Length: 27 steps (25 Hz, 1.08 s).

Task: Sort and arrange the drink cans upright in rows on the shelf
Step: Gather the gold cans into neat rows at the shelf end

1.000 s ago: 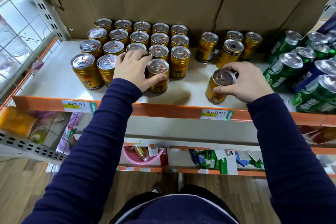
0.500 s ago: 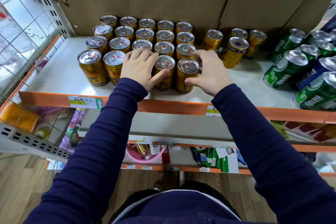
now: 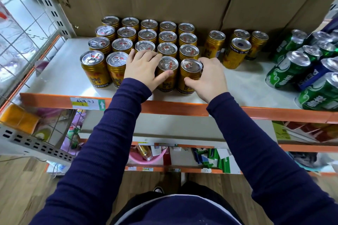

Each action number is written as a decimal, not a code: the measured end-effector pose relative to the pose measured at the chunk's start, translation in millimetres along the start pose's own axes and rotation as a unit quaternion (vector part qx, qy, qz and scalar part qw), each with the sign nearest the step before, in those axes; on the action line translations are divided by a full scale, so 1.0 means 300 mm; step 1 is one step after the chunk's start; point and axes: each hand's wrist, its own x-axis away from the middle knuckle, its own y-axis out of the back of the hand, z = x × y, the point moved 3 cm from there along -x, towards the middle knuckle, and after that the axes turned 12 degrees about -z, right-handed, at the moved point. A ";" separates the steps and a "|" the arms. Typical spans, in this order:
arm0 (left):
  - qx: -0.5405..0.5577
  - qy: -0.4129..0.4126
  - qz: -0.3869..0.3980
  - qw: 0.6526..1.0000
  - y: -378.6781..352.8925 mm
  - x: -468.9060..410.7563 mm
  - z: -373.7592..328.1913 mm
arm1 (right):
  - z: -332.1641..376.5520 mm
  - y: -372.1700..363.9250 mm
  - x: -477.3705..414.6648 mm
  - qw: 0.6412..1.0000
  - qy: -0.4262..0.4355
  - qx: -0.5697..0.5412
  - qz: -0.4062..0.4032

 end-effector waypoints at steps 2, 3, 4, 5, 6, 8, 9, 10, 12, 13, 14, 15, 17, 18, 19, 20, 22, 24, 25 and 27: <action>0.010 0.005 0.000 1.000 0.001 0.002 0.002 | -0.004 -0.009 -0.009 1.000 -0.002 0.001 0.007; 0.015 0.009 -0.004 1.000 0.003 0.007 0.002 | -0.005 -0.012 -0.017 1.000 0.002 0.006 0.017; 0.021 0.012 -0.007 1.000 0.005 0.014 0.001 | -0.005 -0.012 -0.024 1.000 0.006 0.010 0.027; 0.029 0.015 -0.010 0.999 0.006 0.020 0.000 | -0.008 -0.010 -0.030 0.999 0.006 0.008 0.035; 0.033 0.017 -0.011 0.999 0.006 0.026 0.001 | -0.012 -0.007 -0.033 0.999 0.003 0.002 0.038; 0.035 0.017 -0.010 0.999 0.006 0.035 0.007 | -0.017 -0.005 -0.023 0.999 -0.007 -0.020 0.024; 0.035 0.016 -0.007 0.999 0.006 0.038 0.008 | -0.018 -0.006 -0.012 0.999 -0.010 -0.031 0.012; 0.035 0.017 -0.005 0.999 0.004 0.039 0.009 | -0.020 -0.009 -0.003 0.999 -0.009 -0.039 0.002; 0.029 0.021 -0.006 0.999 0.000 0.043 0.005 | -0.021 -0.013 0.009 0.999 -0.002 -0.052 -0.002; 0.028 0.025 -0.007 0.999 -0.003 0.044 -0.001 | -0.027 -0.015 0.012 0.998 -0.003 -0.067 0.005; 0.029 0.031 -0.010 0.999 -0.005 0.045 -0.008 | -0.034 -0.010 0.017 0.995 -0.007 -0.094 0.015; 0.032 0.041 -0.011 0.999 -0.003 0.043 -0.014 | -0.044 -0.004 0.024 0.991 -0.020 -0.133 0.024; 0.047 0.065 -0.014 0.997 0.005 0.026 -0.029 | -0.074 0.015 0.038 0.974 -0.055 -0.218 0.026; 0.058 0.073 -0.017 0.995 0.013 0.009 -0.041 | -0.093 0.026 0.041 0.968 -0.066 -0.242 0.022; 0.070 0.073 -0.021 0.995 0.021 -0.015 -0.055 | -0.112 0.039 0.037 0.967 -0.065 -0.244 0.016; 0.080 0.063 -0.026 0.994 0.027 -0.047 -0.077 | -0.140 0.054 0.018 0.971 -0.061 -0.231 0.005; 0.102 0.032 -0.040 0.993 0.036 -0.125 -0.134 | -0.201 0.098 -0.047 0.982 -0.051 -0.179 -0.041; 0.121 0.002 -0.043 0.992 0.038 -0.211 -0.196 | -0.275 0.145 -0.143 0.989 -0.029 -0.112 -0.087; 0.128 -0.011 -0.042 0.991 0.033 -0.257 -0.225 | -0.311 0.165 -0.198 0.993 -0.023 -0.073 -0.093; 0.139 -0.034 -0.030 0.989 0.005 -0.338 -0.277 | -0.376 0.184 -0.302 0.997 -0.018 0.002 -0.069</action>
